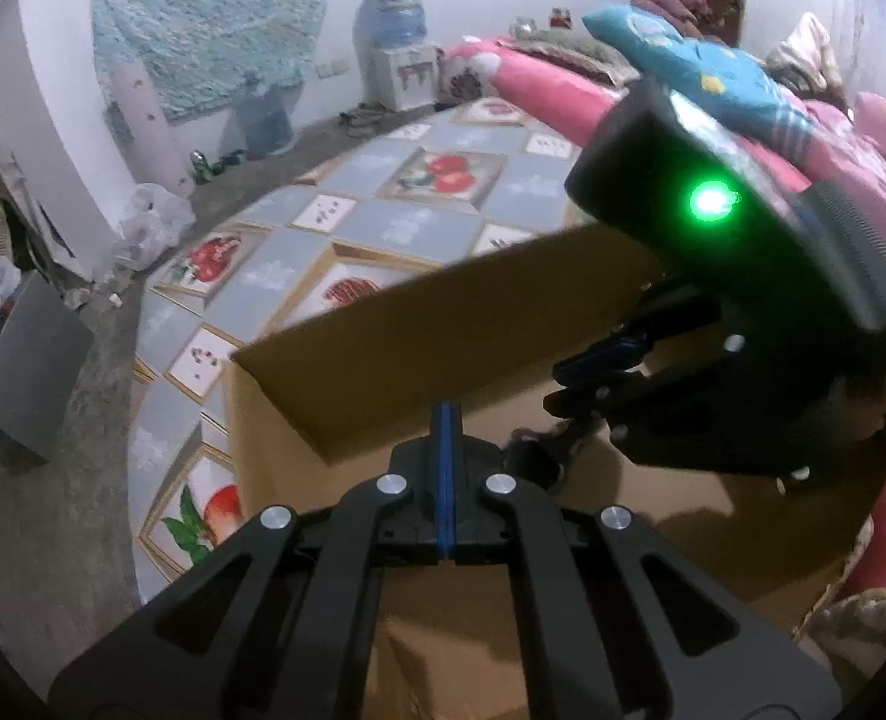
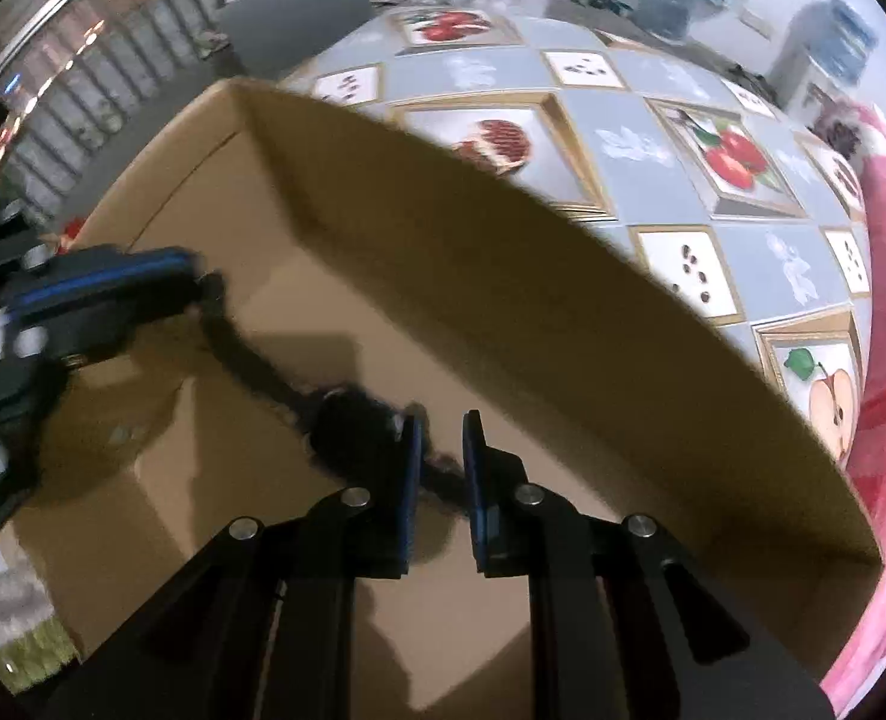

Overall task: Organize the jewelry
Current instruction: 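Carry the watch over the cardboard box and open both grippers, then withdraw both grippers from the cardboard box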

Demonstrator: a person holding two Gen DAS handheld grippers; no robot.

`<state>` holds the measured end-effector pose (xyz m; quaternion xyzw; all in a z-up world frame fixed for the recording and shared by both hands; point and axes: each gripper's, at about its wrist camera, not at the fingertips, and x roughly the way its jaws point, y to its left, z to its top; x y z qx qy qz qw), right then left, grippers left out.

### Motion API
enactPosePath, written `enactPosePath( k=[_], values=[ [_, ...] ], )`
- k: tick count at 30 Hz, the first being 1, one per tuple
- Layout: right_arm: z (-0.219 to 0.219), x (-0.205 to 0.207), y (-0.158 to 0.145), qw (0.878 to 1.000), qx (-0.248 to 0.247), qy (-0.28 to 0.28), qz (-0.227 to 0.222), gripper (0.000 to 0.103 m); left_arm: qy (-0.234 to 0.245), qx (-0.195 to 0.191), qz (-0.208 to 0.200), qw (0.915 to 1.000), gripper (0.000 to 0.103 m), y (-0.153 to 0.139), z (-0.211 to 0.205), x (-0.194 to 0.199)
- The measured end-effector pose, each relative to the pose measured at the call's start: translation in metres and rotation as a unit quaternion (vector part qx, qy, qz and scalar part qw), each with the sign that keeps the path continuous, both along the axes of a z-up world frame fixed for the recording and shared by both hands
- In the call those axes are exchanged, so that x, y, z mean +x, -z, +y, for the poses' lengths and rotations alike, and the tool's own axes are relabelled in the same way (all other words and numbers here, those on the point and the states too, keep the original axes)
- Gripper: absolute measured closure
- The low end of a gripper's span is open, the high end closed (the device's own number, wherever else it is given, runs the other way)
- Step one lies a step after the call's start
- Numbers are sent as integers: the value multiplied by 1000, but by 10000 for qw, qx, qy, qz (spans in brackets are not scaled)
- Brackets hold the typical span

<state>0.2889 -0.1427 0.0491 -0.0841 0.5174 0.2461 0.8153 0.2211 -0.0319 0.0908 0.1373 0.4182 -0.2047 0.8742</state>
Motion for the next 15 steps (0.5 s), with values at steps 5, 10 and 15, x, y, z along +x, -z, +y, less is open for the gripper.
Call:
enactPosePath(
  k=[5, 10, 15],
  values=[
    [-8, -5, -7, 9995, 301, -14, -119, 88, -181, -269, -229, 9992, 83, -15, 16, -14],
    [16, -22, -1, 9936, 631, -677, 654, 88, -537, -597, -561, 9952, 58, -35, 48, -45],
    [39, -17, 19, 9850, 704, -881, 1305, 88, -865, -970, -755, 9886, 38, -38, 84, -83]
  ],
)
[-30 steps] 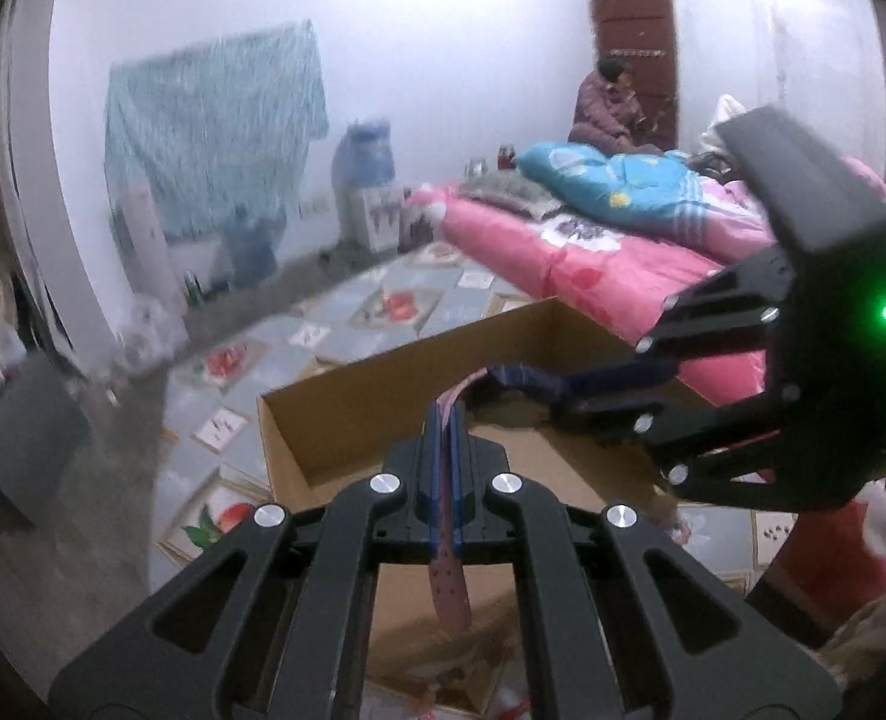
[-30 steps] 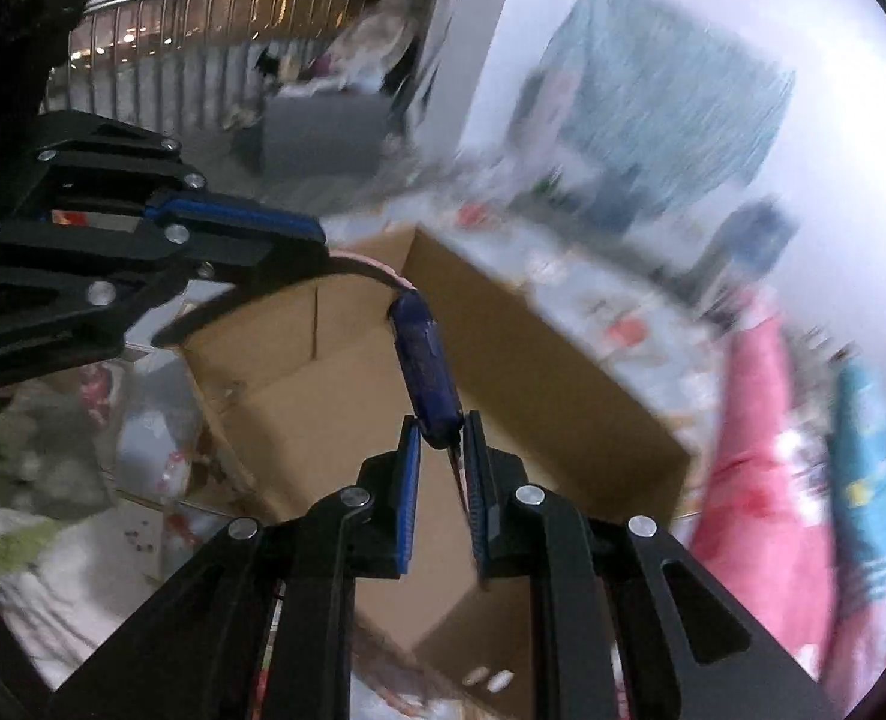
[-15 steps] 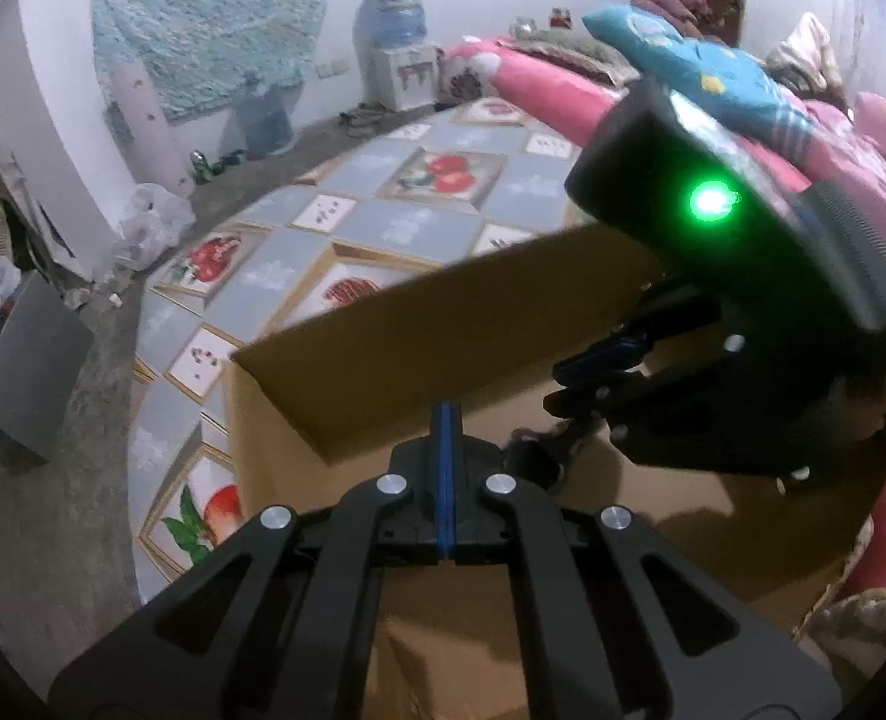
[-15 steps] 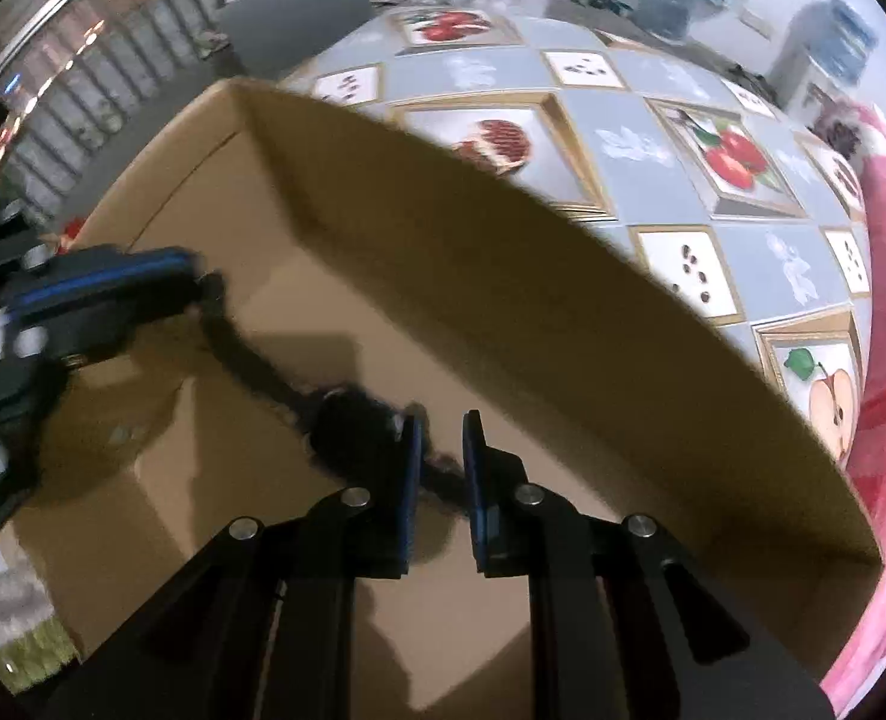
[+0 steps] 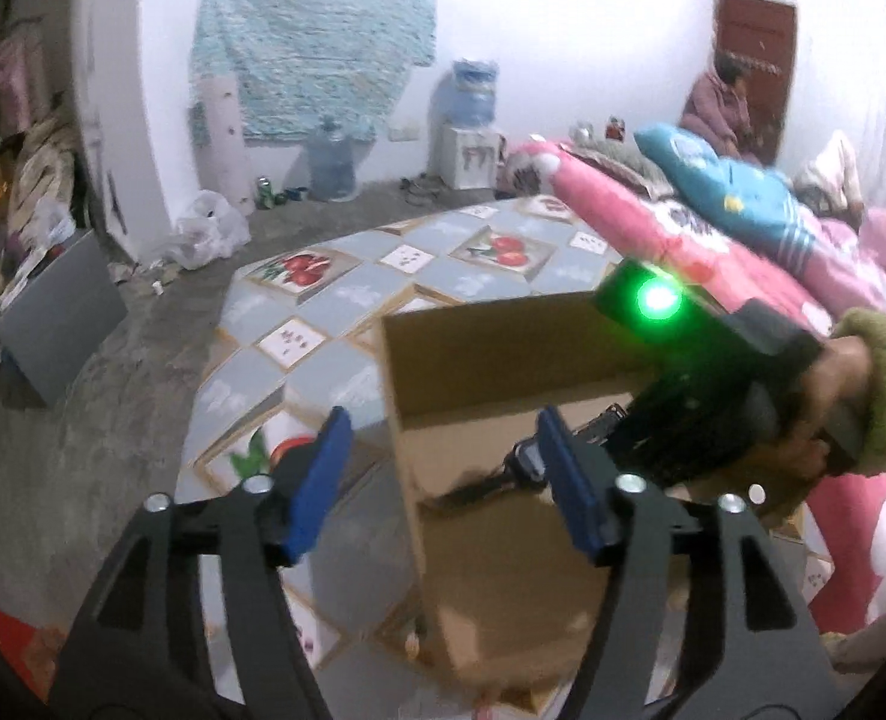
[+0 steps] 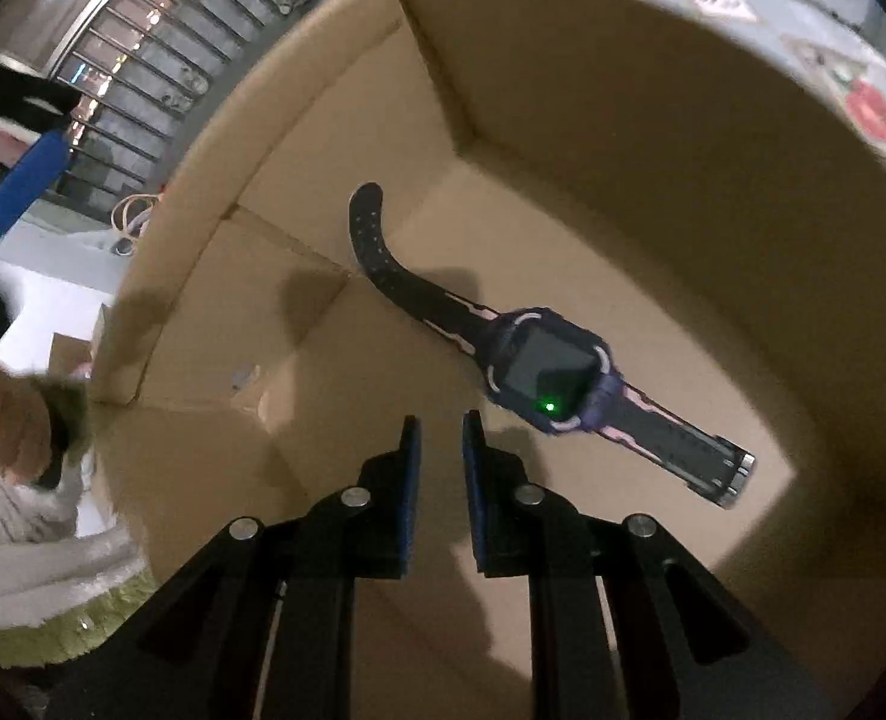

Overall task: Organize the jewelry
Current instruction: 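Withdraw both grippers from the cardboard box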

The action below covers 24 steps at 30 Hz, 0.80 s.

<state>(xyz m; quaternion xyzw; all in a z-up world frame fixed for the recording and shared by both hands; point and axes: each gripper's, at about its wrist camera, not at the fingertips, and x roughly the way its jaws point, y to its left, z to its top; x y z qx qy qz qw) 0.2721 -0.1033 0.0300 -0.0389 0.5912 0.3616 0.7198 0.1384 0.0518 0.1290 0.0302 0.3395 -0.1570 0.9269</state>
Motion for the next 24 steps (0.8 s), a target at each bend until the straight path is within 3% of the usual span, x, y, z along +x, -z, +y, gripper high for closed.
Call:
enactPosePath(
  k=[3, 6, 10, 13, 15, 18, 20, 24],
  values=[
    [-3, 16, 8, 9987, 147, 425, 222, 89, -234, -139, 40, 9996, 33, 8, 20, -20],
    [-20, 31, 2, 9931, 157, 1159, 7, 89, -496, -258, 129, 9984, 32, 22, 41, -38],
    [-42, 40, 2, 9840, 410, 1720, 237, 89, -669, -383, 354, 9964, 32, 44, 60, -52],
    [-39, 32, -5, 9851, 692, 1540, 336, 89, -820, -351, 399, 9952, 32, 58, 70, -62],
    [-21, 20, -9, 9904, 798, 1046, 425, 88, -882, -425, 415, 9943, 30, 62, 75, -65],
    [4, 17, -4, 9952, 531, 630, 524, 79, -897, -504, 454, 9937, 27, 67, 78, -68],
    [16, 20, 4, 9962, 254, 686, 482, 78, -885, -511, 472, 9936, 27, 69, 78, -69],
    [8, 39, 5, 9902, 301, 1305, 398, 79, -856, -509, 422, 9941, 25, 67, 75, -74]
  ],
)
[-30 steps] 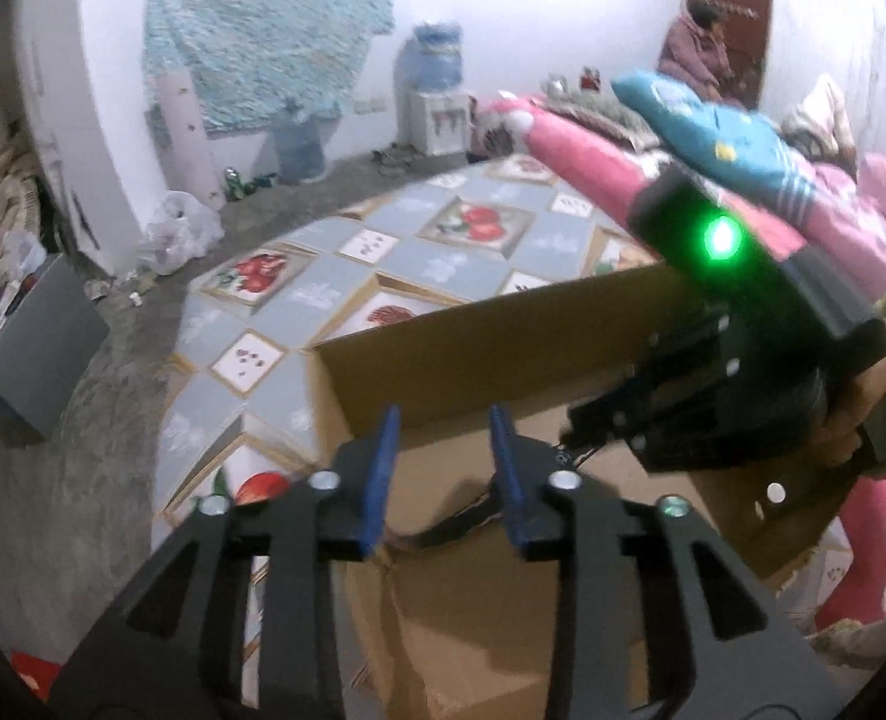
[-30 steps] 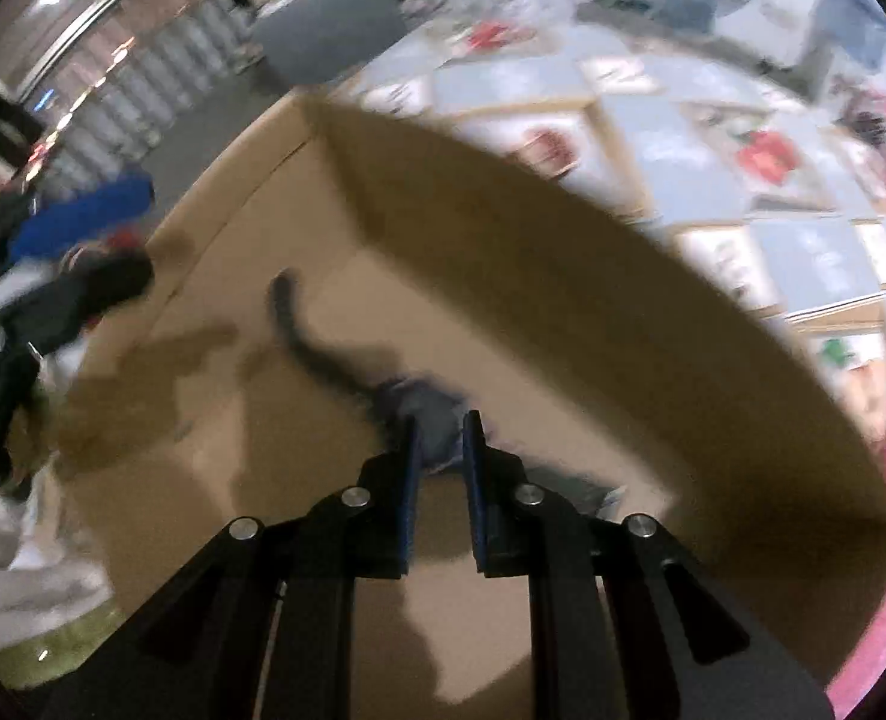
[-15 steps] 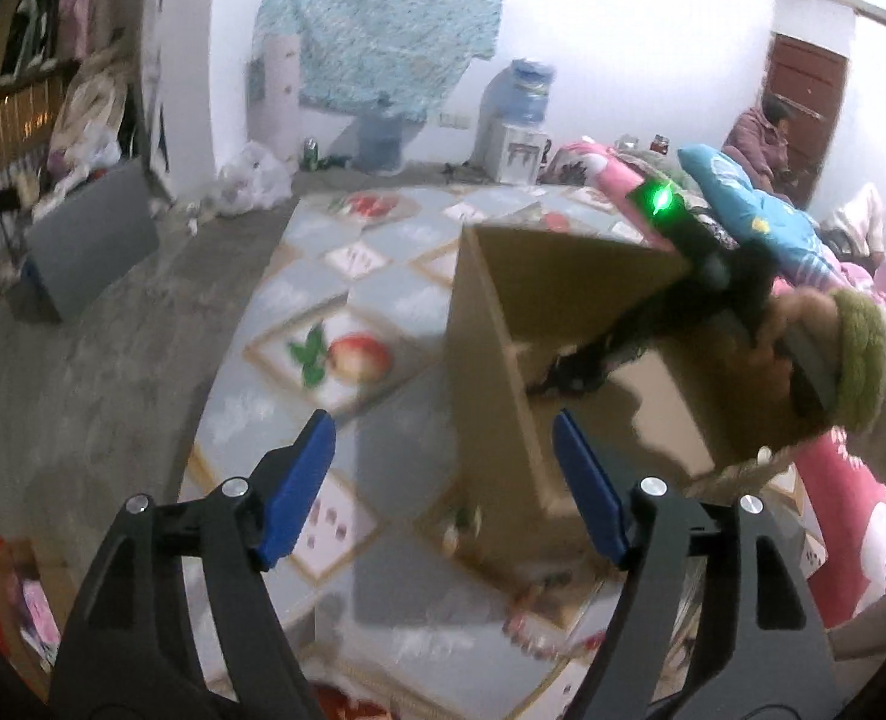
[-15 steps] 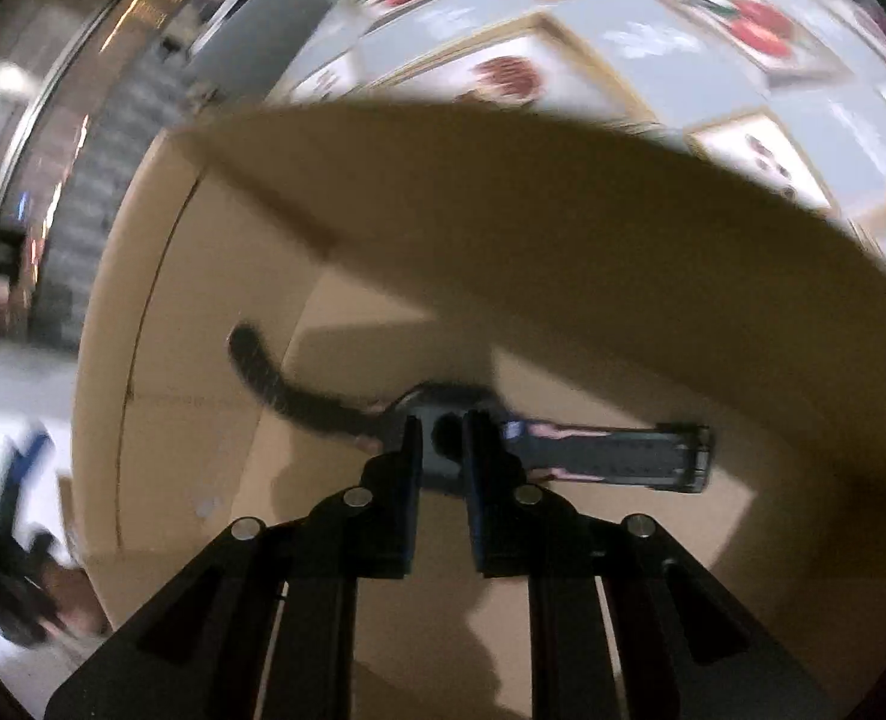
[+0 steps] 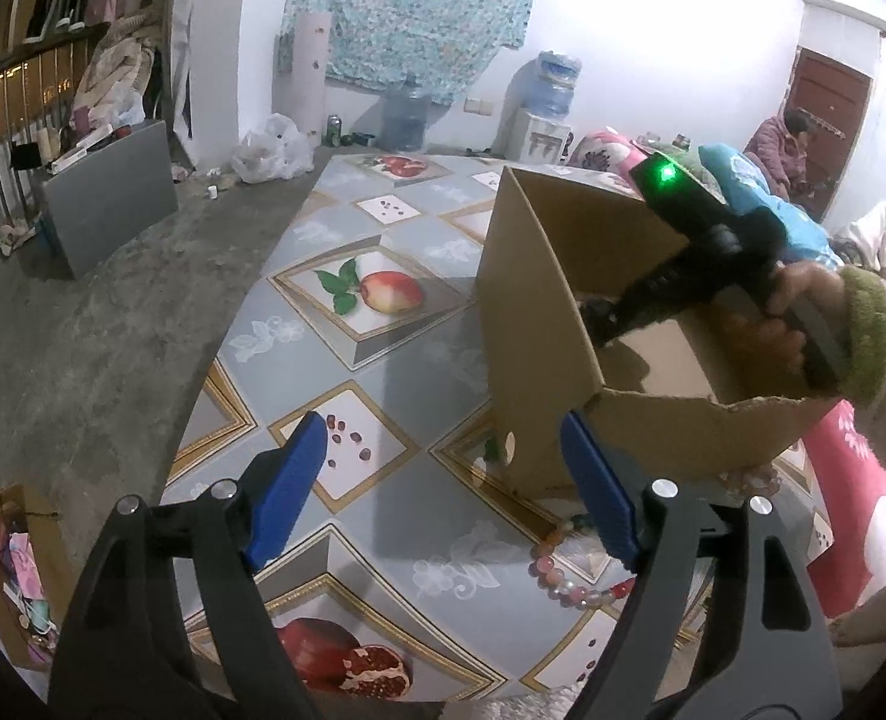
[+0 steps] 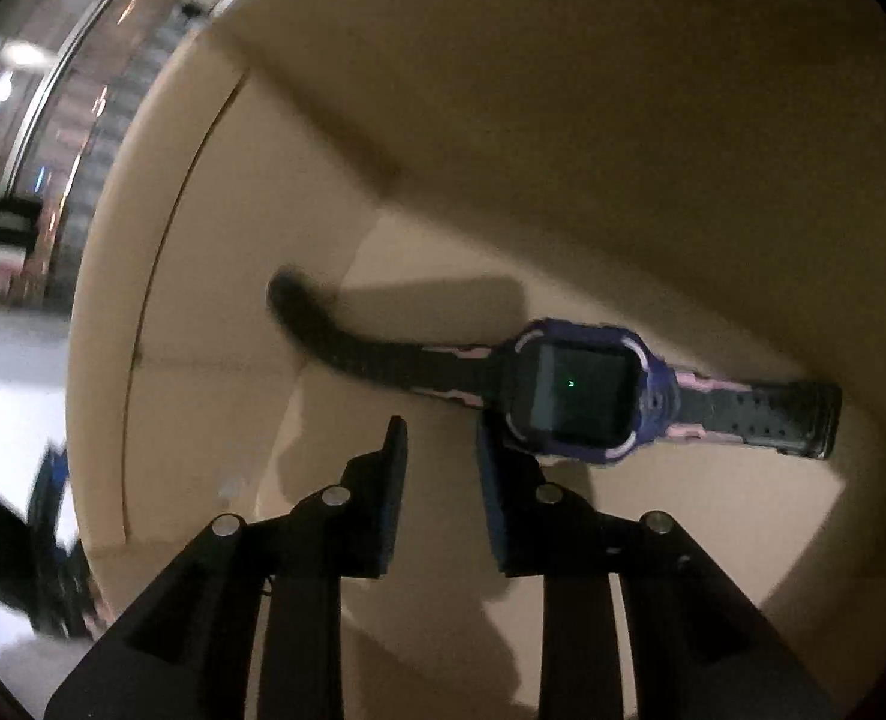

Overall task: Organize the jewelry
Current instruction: 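Withdraw both grippers from the cardboard box, then grasp the multicolour beaded bracelet with the left gripper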

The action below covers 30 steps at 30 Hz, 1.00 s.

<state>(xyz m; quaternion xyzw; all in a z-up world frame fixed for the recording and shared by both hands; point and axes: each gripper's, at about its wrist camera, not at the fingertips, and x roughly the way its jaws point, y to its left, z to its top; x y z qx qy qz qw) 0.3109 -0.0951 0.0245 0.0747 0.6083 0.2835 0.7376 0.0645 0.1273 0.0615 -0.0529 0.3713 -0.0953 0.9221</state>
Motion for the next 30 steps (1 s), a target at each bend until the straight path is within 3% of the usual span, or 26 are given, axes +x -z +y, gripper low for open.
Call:
enactPosePath(
  k=[3, 8, 11, 17, 20, 22, 24, 27, 30],
  values=[
    [-14, 9, -5, 9989, 7, 461, -99, 79, 66, 40, -58, 10000, 22, 0, -1, -5],
    [-18, 10, -13, 9972, 284, 685, -124, 77, 143, 190, -17, 9997, 21, 5, -6, -8],
    [-17, 3, -18, 9969, 263, 715, -195, 67, 178, 171, -26, 9997, 21, 4, -11, -12],
    [-45, -51, -70, 9906, 206, 728, -1136, 59, 263, 344, -101, 9990, 19, 0, -20, -31],
    [-64, -102, -116, 9771, 353, 777, -1950, 49, 295, 515, -38, 9982, 19, 3, -28, -38],
    [-81, -154, -138, 9638, 462, 780, -2509, 34, 343, 622, 32, 9975, 18, 8, -35, -41],
    [-94, -206, -144, 9507, 464, 801, -2960, 26, 421, 677, 123, 9967, 18, 14, -43, -43],
    [-104, -264, -134, 9419, 416, 846, -3224, 17, 487, 803, 274, 9952, 18, 26, -57, -39],
    [-104, -314, -89, 9438, 226, 1044, -3129, 13, 537, 952, 484, 9928, 18, 41, -70, -31]
  ],
)
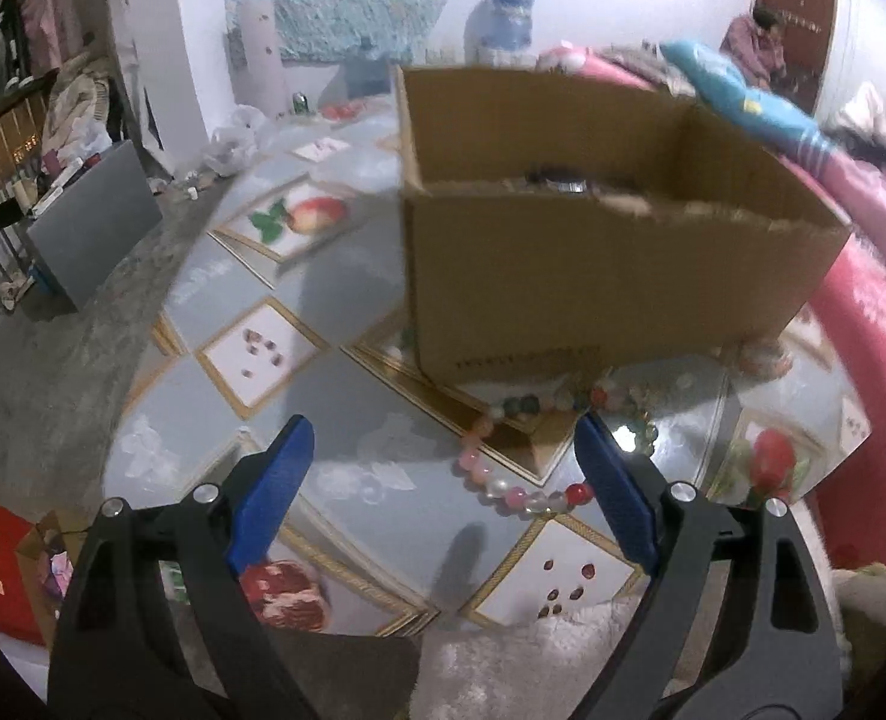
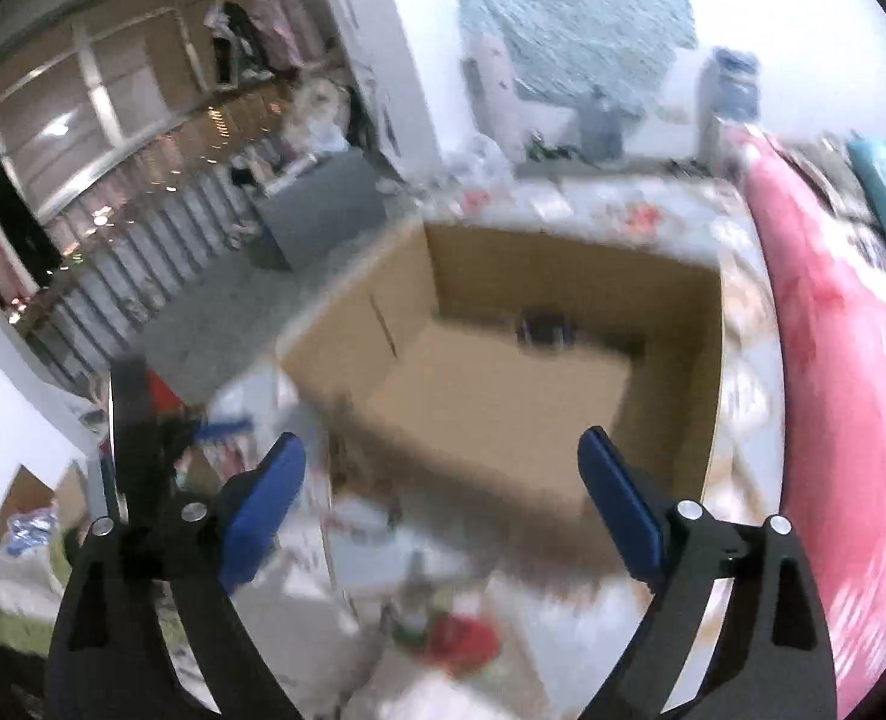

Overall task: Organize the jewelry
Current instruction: 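Grasp the multicolour beaded bracelet with the left gripper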

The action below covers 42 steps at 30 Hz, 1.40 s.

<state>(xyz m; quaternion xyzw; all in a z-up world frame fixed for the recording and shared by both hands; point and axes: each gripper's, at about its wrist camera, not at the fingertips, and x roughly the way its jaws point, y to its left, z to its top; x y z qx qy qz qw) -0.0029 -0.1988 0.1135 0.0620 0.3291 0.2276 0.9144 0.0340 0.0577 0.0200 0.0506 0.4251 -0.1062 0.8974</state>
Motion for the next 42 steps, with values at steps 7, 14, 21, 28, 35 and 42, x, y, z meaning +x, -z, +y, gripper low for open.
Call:
enactPosePath(
  k=[7, 14, 21, 28, 35, 42],
  values=[
    [41, -21, 107, 9906, -509, 962, 825, 13, 26, 398, 475, 9981, 18, 32, -18, 16],
    [63, -8, 134, 9837, -1082, 1152, 860, 7, -22, 542, 458, 9975, 8, 41, -16, 13],
    [68, -2, 136, 9821, -1243, 1137, 846, 6, -149, 267, 526, 9981, 8, 42, -12, 8],
    [67, -7, 138, 9842, -1227, 1088, 670, 6, -91, 202, 449, 9987, 7, 44, -11, 8],
    [55, -9, 116, 9912, -700, 958, 583, 6, 233, 218, 434, 9985, 7, 45, -5, 4],
    [61, -7, 101, 9983, 175, 368, 416, 10, 395, 271, 429, 9979, 7, 41, -3, -15]
  ],
)
